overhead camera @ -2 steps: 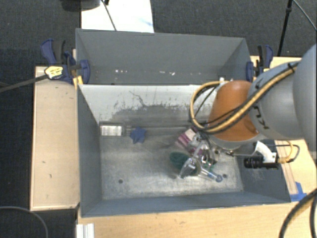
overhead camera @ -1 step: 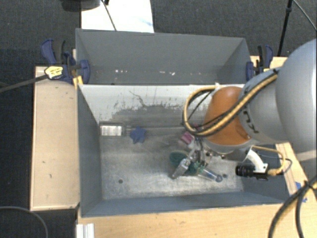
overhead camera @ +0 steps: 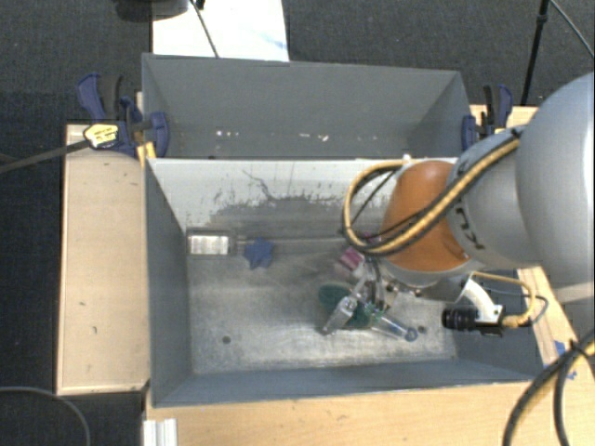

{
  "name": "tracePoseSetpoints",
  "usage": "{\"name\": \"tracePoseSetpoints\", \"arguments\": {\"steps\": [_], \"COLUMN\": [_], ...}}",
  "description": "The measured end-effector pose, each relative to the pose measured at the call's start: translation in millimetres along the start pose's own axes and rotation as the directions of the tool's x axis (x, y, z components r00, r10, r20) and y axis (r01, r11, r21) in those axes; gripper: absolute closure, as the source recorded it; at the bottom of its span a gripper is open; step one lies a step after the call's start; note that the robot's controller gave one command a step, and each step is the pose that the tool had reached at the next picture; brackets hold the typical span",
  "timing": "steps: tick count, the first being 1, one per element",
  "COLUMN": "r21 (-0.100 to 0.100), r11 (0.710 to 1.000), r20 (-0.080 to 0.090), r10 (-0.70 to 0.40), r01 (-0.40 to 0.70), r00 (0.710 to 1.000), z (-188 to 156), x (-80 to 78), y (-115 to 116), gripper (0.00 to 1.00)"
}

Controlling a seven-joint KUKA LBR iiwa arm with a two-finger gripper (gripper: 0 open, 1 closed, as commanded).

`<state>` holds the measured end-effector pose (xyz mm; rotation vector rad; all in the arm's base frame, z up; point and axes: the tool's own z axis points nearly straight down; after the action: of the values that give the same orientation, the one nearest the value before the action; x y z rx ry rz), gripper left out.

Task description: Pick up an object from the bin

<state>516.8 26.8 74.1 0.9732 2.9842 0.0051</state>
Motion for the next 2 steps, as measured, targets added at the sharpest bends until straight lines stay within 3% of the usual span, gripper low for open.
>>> {"name": "tracePoseSetpoints", "arguments": {"steps": [1, 2], "r21": [-0.005, 0.001], "r11": [1.000, 1.000], "r20": [0.010, 0.001], "r10": [0.003, 0.001], "r01": [-0.003, -0.001], "r00": [1.000, 1.000], "z": [-2.6, -11.9], "x": [-3.6, -4.4], "y": [0.6, 1.3], "gripper": [1.00, 1.00]}}
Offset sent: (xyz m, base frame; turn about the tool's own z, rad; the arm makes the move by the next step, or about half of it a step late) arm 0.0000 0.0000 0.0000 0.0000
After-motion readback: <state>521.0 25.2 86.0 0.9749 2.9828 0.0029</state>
